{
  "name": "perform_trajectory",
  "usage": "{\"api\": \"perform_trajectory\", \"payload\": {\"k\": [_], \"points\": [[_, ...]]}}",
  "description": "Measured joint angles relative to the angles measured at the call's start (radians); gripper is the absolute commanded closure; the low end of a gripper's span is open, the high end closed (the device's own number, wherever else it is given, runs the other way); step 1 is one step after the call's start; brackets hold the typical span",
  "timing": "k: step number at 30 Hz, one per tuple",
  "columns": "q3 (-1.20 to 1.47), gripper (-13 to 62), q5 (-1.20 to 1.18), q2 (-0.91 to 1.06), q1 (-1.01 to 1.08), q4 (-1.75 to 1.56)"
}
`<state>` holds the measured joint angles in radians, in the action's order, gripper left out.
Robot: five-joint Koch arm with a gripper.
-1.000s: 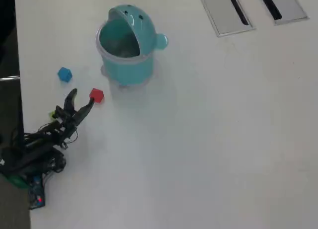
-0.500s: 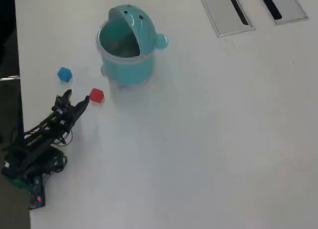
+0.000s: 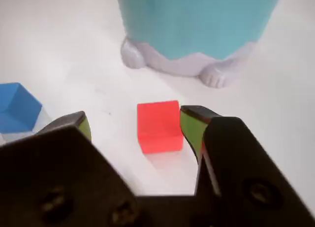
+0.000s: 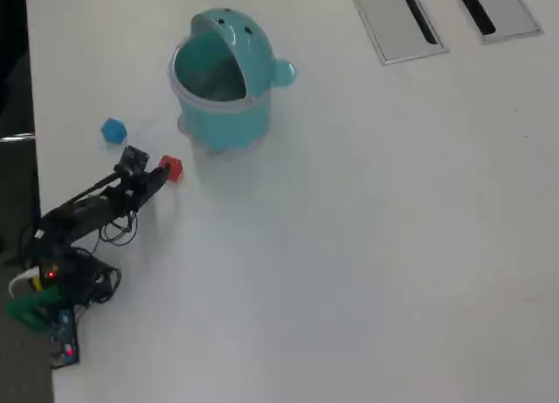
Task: Grasp RGB lego blocks and put them in the bin one by one.
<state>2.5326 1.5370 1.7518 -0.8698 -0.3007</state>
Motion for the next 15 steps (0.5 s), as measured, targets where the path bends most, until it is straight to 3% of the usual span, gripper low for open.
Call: {"api": "perform_trajectory", "payload": {"k": [15], "points": [[-0.158,16.3,0.000,-0.261,0.052,0.000]]}}
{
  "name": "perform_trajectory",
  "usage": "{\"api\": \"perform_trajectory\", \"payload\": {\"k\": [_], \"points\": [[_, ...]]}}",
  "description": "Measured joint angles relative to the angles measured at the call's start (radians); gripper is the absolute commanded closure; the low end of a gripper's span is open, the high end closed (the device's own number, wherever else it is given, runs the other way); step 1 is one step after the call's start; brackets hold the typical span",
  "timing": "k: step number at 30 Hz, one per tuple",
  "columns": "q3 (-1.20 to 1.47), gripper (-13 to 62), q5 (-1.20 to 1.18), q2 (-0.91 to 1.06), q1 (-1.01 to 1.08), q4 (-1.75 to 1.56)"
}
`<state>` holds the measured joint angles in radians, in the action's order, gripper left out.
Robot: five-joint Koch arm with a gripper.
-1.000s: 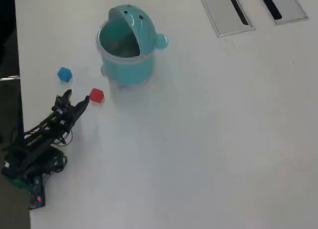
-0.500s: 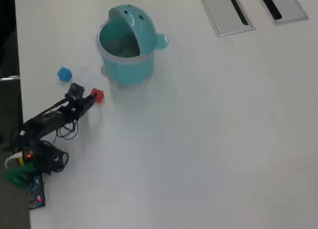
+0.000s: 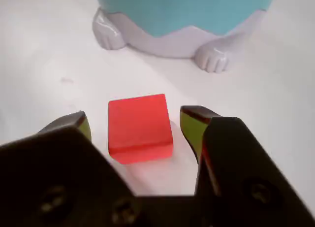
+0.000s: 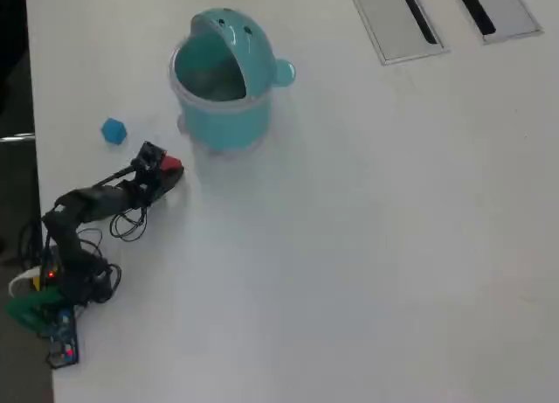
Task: Grasp RGB lego blocks and put them in the bin one by one.
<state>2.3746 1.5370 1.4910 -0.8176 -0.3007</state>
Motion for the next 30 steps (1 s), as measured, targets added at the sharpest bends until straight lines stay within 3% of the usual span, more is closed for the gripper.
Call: {"api": "perform_trajectory", "payload": {"k": [7,15,18,25,30], "points": [[-0.003,17.1,0.000,-0.074,0.012,0.000],[-0.009,34.8,-0.048,-0.097,0.012,-0.014],[-0.008,35.2,-0.104,-0.091,0.012,-0.043],[-0.006,35.3,-0.161,0.080,0.014,-0.037],[0.014,35.3,-0.187,0.307,0.002,0.153]]}}
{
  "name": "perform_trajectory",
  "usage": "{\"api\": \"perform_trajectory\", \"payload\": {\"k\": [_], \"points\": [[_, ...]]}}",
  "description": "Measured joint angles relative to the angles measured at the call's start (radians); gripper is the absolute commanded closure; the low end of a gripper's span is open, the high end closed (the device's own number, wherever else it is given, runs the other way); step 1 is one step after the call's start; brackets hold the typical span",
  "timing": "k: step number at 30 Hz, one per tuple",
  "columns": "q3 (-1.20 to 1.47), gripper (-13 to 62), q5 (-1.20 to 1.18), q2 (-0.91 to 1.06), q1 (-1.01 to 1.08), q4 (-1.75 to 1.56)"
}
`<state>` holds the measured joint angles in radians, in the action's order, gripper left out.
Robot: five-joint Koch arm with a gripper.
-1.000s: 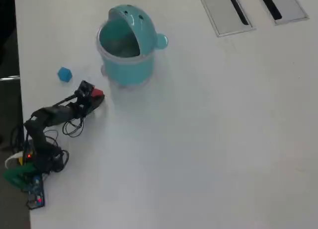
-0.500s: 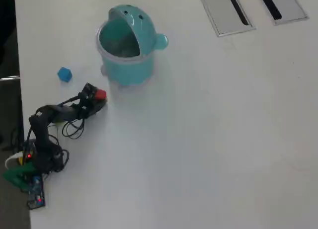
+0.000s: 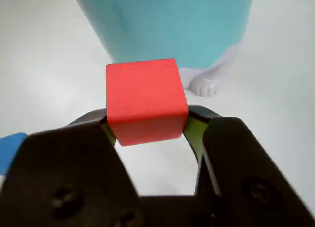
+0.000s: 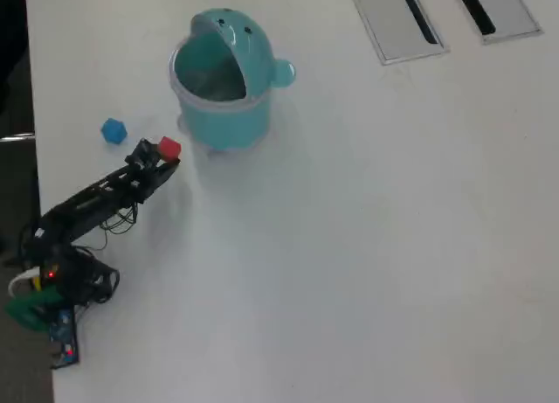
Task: Grasp RGB lego blocks and put them in the bin one by one.
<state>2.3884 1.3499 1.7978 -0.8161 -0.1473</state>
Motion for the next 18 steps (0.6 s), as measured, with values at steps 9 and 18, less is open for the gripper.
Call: {"api": "perform_trajectory", "payload": {"k": [9,18], "points": [[-0.210,35.3,-0.014,0.301,-0.031,0.459],[-0.663,35.4,-0.015,0.120,-0.034,0.580]]}}
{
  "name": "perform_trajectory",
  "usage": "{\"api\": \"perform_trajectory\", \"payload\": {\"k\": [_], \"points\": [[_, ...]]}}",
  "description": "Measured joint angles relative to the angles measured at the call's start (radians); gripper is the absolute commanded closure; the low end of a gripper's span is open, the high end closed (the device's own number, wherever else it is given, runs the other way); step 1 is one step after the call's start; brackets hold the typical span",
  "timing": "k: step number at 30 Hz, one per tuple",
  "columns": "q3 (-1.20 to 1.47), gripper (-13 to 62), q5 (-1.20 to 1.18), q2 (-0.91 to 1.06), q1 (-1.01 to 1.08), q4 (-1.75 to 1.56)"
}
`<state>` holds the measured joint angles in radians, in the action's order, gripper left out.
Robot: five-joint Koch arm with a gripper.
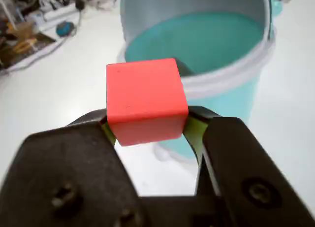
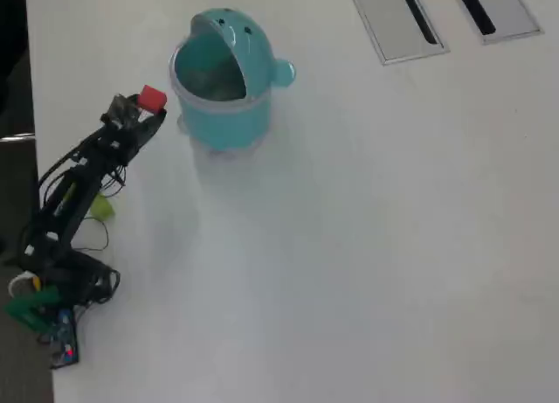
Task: Grasp RGB lego blocks and put them in the bin one by one.
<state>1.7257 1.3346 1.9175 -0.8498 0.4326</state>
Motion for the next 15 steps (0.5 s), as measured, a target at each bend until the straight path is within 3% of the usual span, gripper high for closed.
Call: {"api": "perform_trajectory", "payload": {"k": [9,15], "points": [[-0.413,36.1,-0.052,-0.336,0.028,0.002],[-0.988,36.8,-0.052,-0.696,0.071,0.207]]}}
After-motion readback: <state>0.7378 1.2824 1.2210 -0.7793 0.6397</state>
